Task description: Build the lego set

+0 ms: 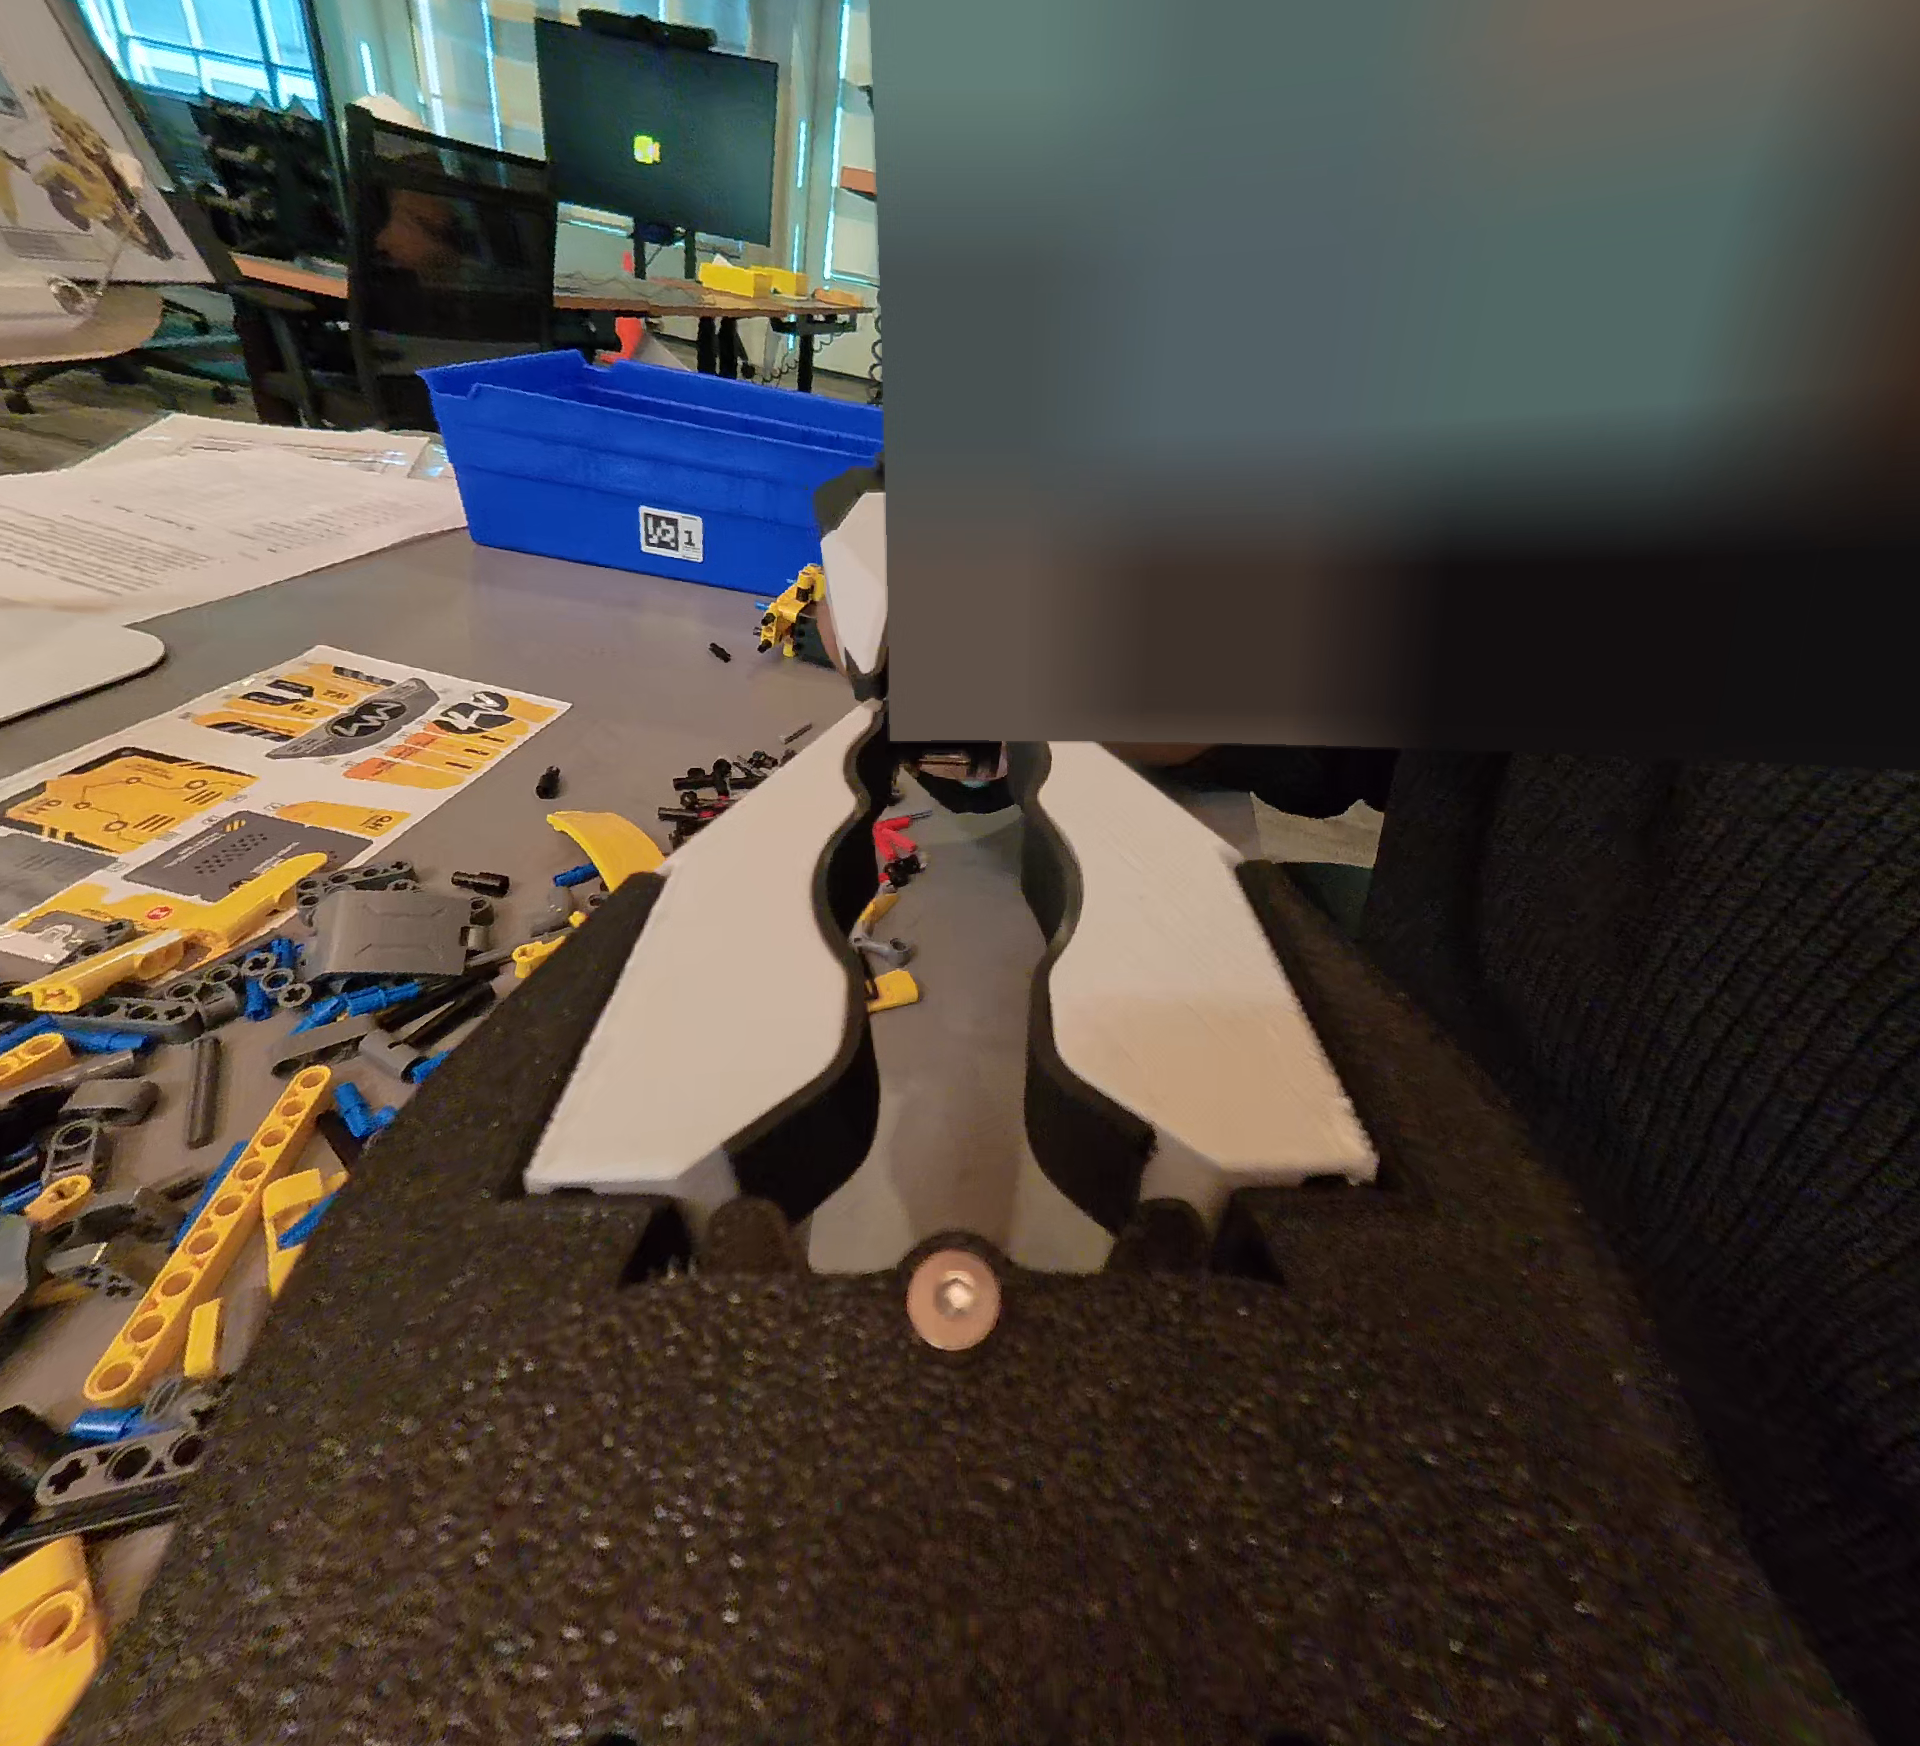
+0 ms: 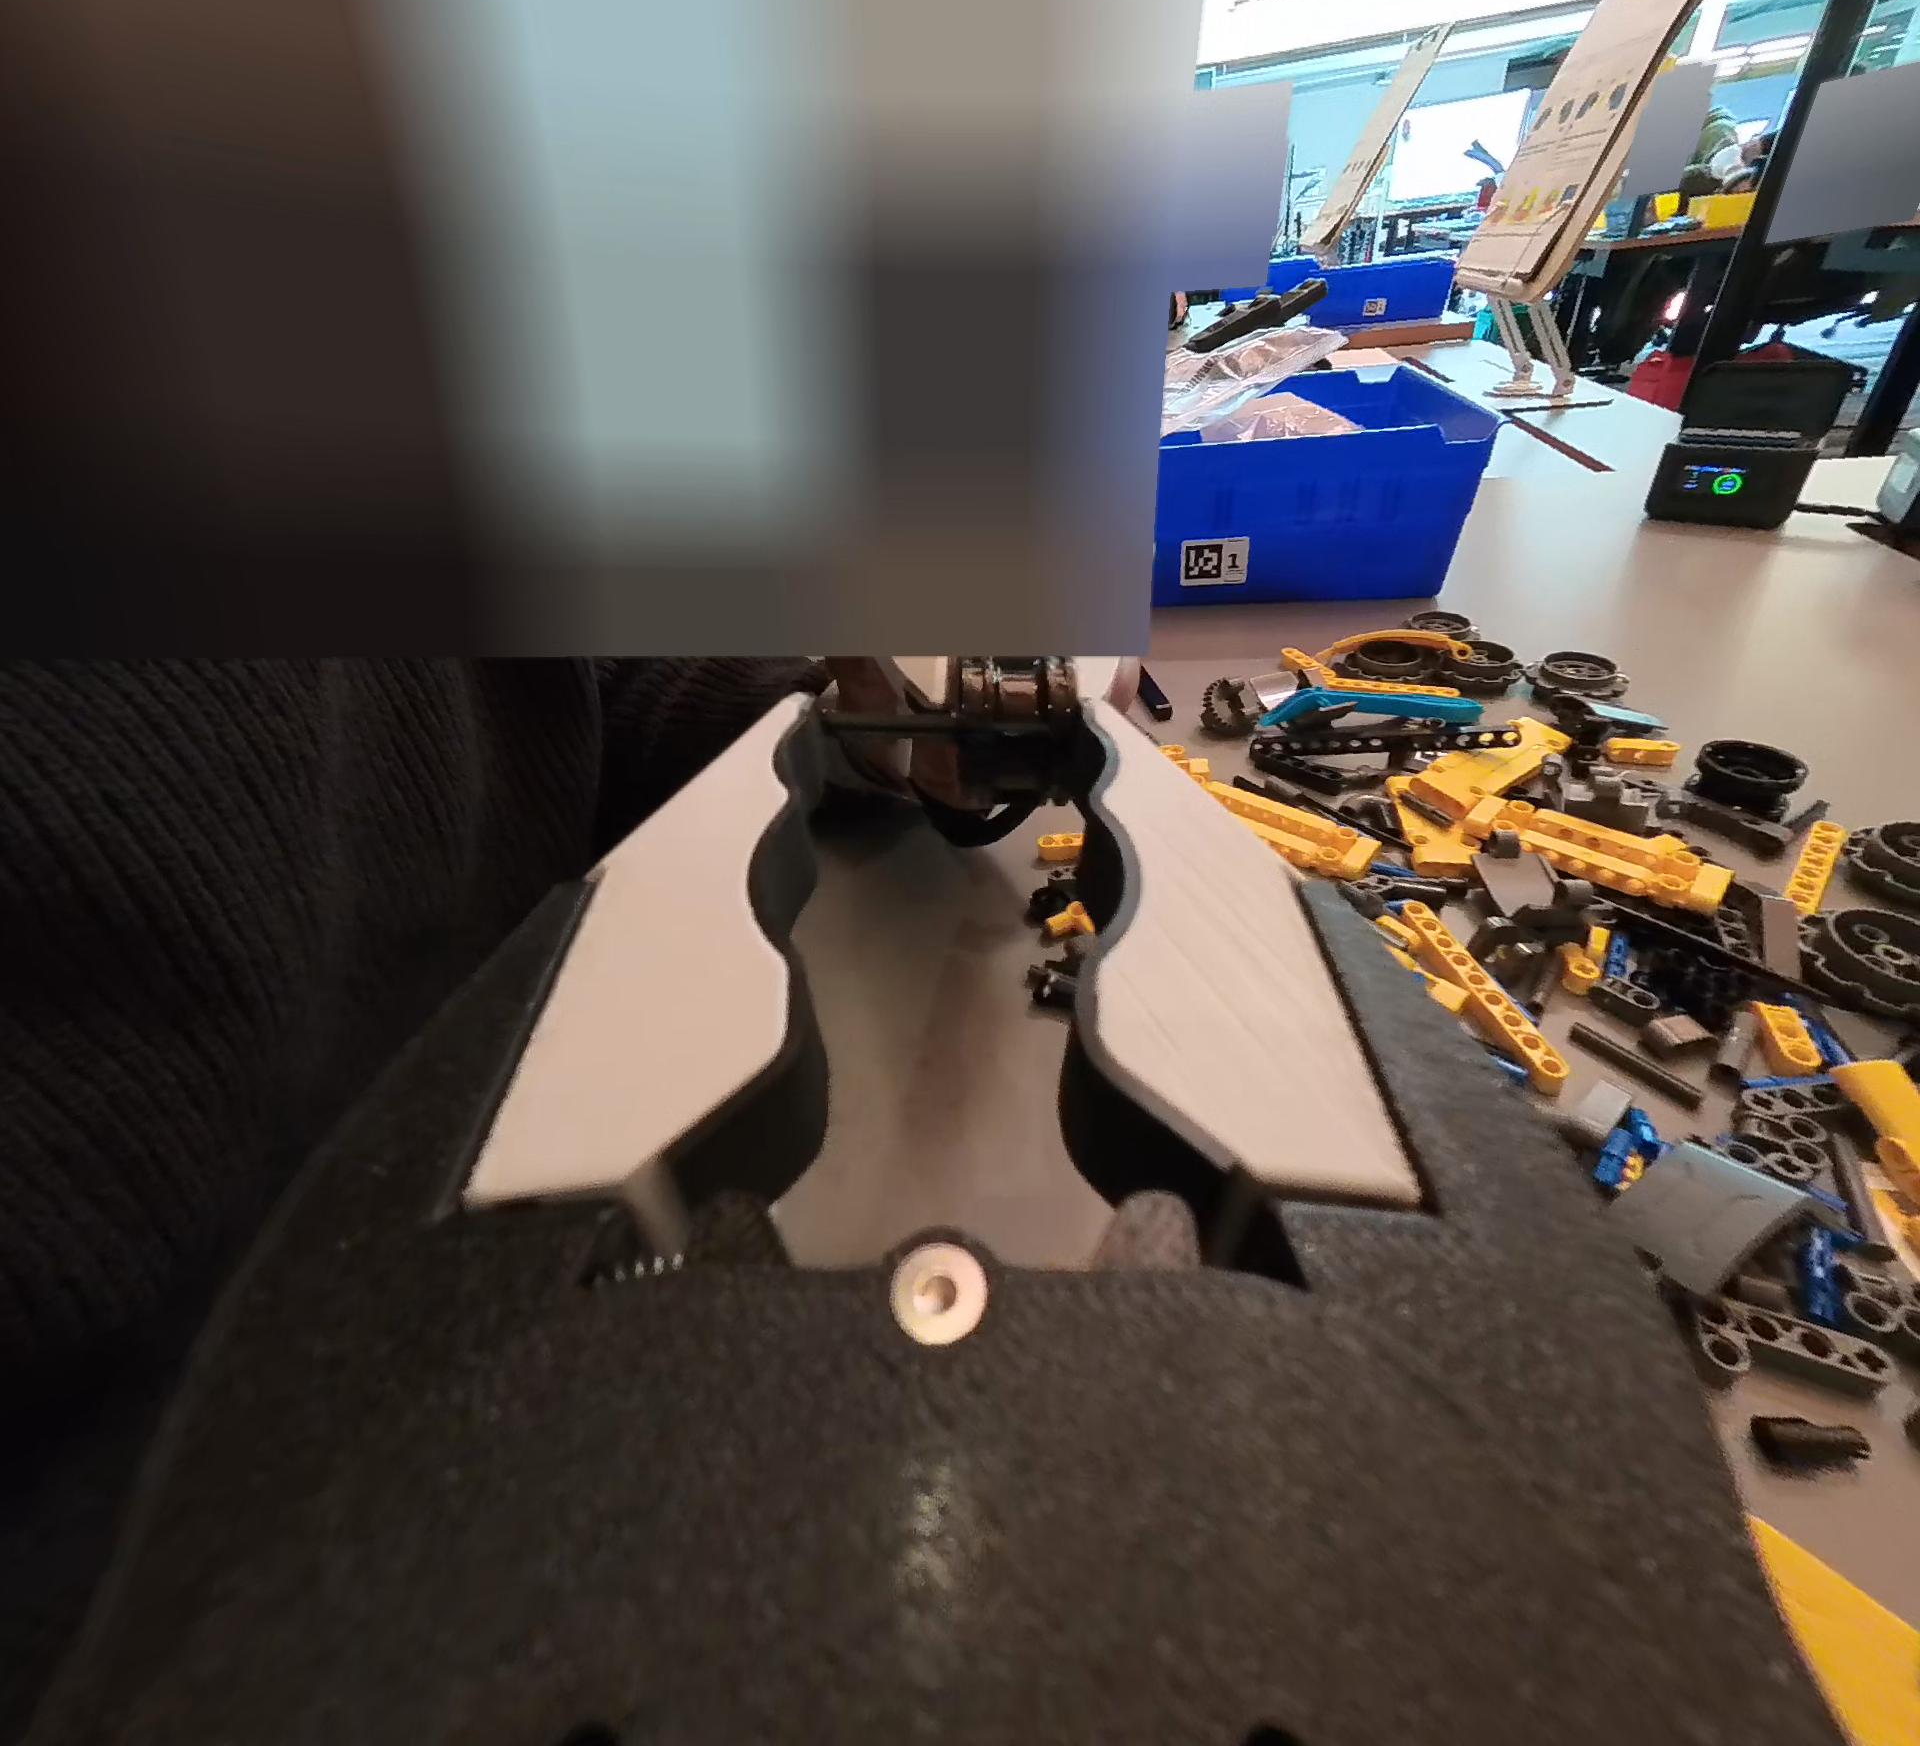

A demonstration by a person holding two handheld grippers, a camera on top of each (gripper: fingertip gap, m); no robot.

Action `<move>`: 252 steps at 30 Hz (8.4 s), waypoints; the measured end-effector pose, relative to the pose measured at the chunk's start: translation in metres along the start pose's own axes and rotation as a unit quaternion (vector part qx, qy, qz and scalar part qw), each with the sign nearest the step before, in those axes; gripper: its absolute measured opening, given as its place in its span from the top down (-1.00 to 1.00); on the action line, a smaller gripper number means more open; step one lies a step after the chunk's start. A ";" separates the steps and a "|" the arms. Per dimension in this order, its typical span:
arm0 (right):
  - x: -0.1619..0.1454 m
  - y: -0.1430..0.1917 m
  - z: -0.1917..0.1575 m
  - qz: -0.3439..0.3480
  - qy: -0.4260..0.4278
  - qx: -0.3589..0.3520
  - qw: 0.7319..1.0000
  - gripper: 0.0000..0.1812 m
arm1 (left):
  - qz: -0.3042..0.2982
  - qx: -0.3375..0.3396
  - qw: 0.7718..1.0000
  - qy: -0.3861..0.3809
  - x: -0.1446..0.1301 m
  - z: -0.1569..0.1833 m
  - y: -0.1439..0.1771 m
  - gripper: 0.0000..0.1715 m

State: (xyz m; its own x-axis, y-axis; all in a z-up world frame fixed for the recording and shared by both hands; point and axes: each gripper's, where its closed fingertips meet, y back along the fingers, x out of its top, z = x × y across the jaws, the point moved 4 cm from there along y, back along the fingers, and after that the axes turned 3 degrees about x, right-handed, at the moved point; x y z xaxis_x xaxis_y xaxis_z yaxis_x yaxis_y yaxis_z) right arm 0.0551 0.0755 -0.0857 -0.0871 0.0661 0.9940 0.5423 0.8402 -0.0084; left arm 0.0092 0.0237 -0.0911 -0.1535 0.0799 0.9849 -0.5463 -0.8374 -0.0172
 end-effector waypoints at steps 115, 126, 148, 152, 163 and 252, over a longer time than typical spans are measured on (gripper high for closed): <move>-0.001 0.019 -0.023 -0.014 0.153 -0.030 0.988 0.50 | 0.008 0.020 0.990 -0.139 0.001 0.022 -0.008 0.76; -0.001 0.018 -0.027 -0.001 0.132 -0.005 0.991 0.33 | 0.014 0.020 0.990 -0.135 0.003 0.021 -0.007 0.76; 0.003 0.021 -0.029 0.018 0.133 -0.002 0.991 0.35 | 0.025 0.012 0.992 -0.121 0.005 0.021 -0.006 0.77; 0.000 0.019 -0.028 0.008 0.144 -0.009 0.989 0.34 | 0.017 0.011 0.992 -0.122 0.003 0.021 -0.008 0.77; 0.000 0.017 -0.025 -0.013 0.147 -0.028 0.989 0.45 | 0.009 0.025 0.989 -0.144 0.000 0.022 -0.012 0.76; 0.000 0.019 -0.013 -0.022 0.107 -0.065 0.992 0.45 | -0.009 0.012 0.997 -0.076 -0.005 0.019 -0.017 0.38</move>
State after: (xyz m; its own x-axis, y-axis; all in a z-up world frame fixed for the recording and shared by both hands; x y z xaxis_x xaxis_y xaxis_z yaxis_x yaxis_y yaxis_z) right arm 0.0762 0.0845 -0.0845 0.0592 -0.0970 0.9935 0.6464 0.7622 0.0359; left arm 0.0345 0.0273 -0.0926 -0.0160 0.0128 0.9998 -0.5272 -0.8497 0.0025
